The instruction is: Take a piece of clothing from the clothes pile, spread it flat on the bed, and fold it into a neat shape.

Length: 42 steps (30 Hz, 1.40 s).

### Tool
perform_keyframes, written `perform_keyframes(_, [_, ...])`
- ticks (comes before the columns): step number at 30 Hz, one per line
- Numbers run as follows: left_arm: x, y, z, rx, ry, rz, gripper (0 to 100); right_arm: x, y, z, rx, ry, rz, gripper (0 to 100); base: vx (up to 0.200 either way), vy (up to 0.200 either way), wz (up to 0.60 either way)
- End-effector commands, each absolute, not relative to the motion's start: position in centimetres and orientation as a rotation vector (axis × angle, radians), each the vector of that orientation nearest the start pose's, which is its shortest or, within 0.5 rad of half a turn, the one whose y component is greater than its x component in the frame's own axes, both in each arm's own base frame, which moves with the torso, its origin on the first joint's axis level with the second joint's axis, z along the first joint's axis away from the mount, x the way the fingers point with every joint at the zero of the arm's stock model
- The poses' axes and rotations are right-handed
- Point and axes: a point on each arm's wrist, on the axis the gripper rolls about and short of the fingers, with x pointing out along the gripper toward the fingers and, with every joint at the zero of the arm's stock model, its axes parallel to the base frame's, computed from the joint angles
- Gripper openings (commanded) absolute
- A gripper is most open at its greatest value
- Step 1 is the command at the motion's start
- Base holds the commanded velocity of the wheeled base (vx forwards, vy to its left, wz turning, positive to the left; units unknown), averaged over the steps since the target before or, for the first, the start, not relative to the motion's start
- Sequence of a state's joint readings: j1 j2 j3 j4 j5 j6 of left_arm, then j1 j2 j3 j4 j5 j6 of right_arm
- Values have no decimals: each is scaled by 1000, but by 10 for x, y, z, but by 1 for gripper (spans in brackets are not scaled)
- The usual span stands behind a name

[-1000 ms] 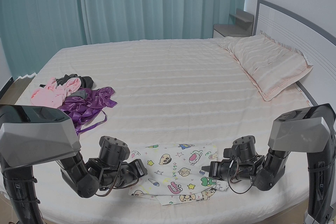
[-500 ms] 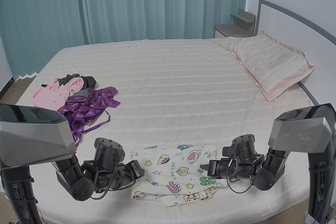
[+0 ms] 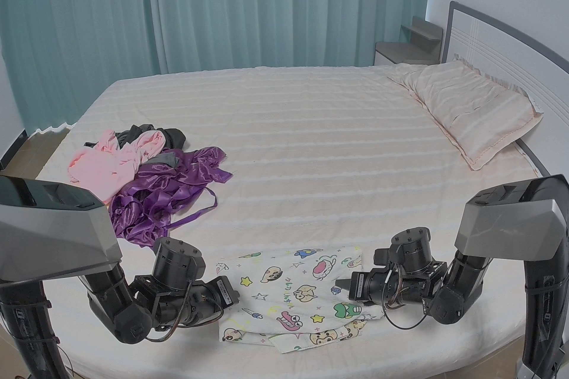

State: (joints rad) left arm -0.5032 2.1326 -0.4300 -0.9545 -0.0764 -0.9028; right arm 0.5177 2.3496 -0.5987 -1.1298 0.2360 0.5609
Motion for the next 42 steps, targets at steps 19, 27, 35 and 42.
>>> perform_keyframes(19, [247,-135,1,-677,937,-166,0,286,176,-26,424,806,551,0,0,200,0])
perform_keyframes(27, [247,-135,-1,-677,943,-165,0,286,176,-26,423,806,550,0,0,200,0])
perform_keyframes(35, [248,-136,-3,-678,949,-165,0,285,174,-26,423,810,547,0,0,25,0])
perform_keyframes(42, [243,-135,-4,-678,977,-181,100,282,173,-28,417,826,543,100,0,0,0])
